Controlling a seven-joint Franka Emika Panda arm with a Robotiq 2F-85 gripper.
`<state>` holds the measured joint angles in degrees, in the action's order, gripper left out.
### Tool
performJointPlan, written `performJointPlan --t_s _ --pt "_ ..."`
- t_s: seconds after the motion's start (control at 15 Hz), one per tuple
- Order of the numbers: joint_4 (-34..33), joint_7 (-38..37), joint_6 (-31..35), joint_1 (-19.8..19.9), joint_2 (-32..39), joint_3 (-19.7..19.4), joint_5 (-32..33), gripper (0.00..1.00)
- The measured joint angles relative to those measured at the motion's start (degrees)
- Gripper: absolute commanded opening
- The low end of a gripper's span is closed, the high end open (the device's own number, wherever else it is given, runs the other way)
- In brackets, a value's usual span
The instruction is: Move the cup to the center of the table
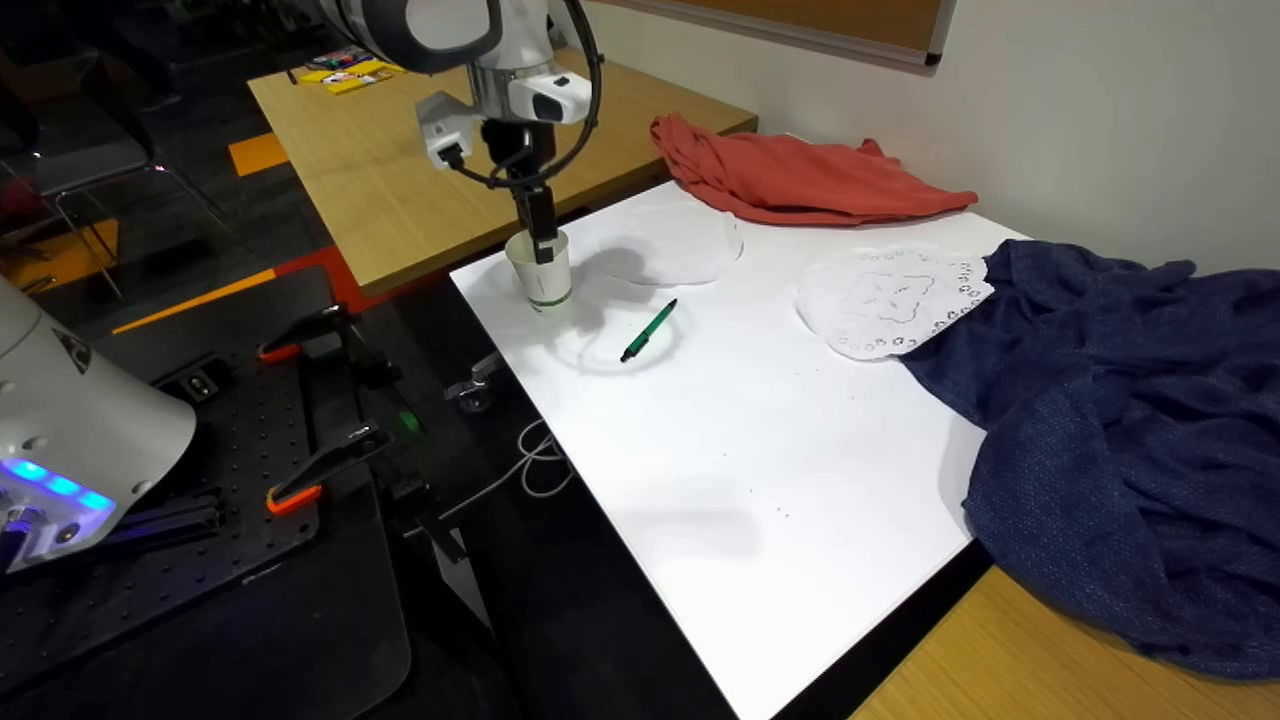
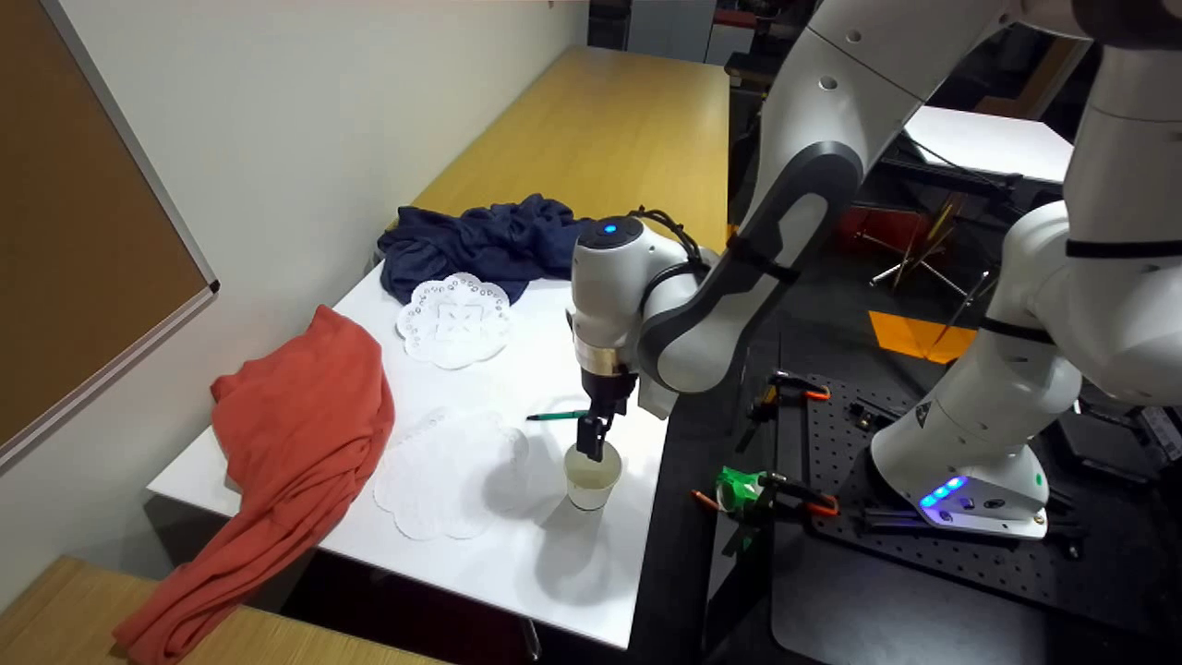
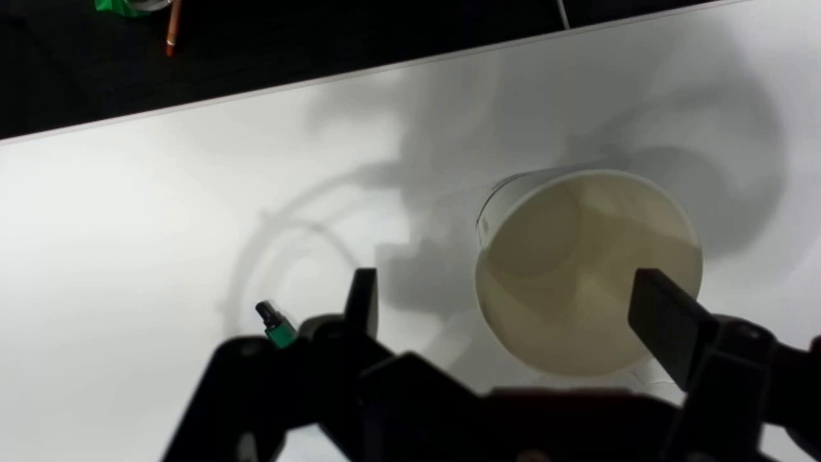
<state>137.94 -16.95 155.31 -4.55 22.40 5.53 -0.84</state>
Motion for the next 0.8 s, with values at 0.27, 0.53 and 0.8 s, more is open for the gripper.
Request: performJointPlan --t_s 0.27,0.53,0.8 --pt "-1.2 0.1 0.6 -0.1 2.7 -0.1 -0.5 1.00" --pt "-2.1 0.1 3.5 -0.8 5.4 -0.6 -0.5 0.66" --pt "-3.1 0.1 4.6 -1.6 7.2 -0.9 -0.5 0.34"
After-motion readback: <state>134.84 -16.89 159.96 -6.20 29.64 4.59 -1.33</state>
